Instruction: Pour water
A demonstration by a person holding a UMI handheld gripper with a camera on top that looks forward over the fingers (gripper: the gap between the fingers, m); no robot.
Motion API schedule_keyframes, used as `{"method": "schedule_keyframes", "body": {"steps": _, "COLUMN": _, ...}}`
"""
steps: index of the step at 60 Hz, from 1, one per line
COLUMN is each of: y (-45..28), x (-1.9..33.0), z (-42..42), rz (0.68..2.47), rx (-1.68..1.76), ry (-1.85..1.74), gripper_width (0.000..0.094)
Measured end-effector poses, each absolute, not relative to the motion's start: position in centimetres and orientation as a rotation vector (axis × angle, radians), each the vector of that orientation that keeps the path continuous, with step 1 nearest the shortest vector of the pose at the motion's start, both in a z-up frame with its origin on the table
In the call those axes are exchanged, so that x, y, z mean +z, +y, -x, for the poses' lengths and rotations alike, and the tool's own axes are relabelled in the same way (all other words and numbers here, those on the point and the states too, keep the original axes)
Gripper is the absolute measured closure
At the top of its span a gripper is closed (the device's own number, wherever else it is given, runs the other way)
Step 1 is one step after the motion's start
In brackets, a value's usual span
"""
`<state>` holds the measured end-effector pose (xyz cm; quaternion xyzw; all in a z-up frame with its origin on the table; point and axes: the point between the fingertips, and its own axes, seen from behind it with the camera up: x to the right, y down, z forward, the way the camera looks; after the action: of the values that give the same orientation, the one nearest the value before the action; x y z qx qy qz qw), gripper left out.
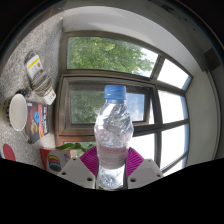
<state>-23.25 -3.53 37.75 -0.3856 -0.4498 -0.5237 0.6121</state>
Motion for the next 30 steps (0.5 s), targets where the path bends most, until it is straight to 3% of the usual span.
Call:
{"method": "schedule_keyframes", "body": {"steps": 6, "y": -4.9, "x": 40.2, "z": 20.4, "rz": 1.13, "rx": -0.808, "ry": -0.706, "gripper_width": 0.0623}}
{"method": "schedule_keyframes", "body": {"steps": 13, "y": -5.9, "x": 38.1, "z": 18.3, "rz": 1.315, "rx": -0.393, "ry": -0.435, "gripper_width": 0.0622}}
{"method": "schedule_keyframes", "body": {"steps": 20, "y": -5.7, "x": 32.2, "z": 17.1, "rz": 1.46, "rx": -0.106, "ry": -0.253, "gripper_width": 0.0622}}
{"method": "schedule_keyframes", "body": {"steps": 30, "y": -4.0, "x": 20.4, "z": 17.2, "rz": 1.624, "rx": 0.046, "ry": -0.192, "gripper_width": 0.0622}}
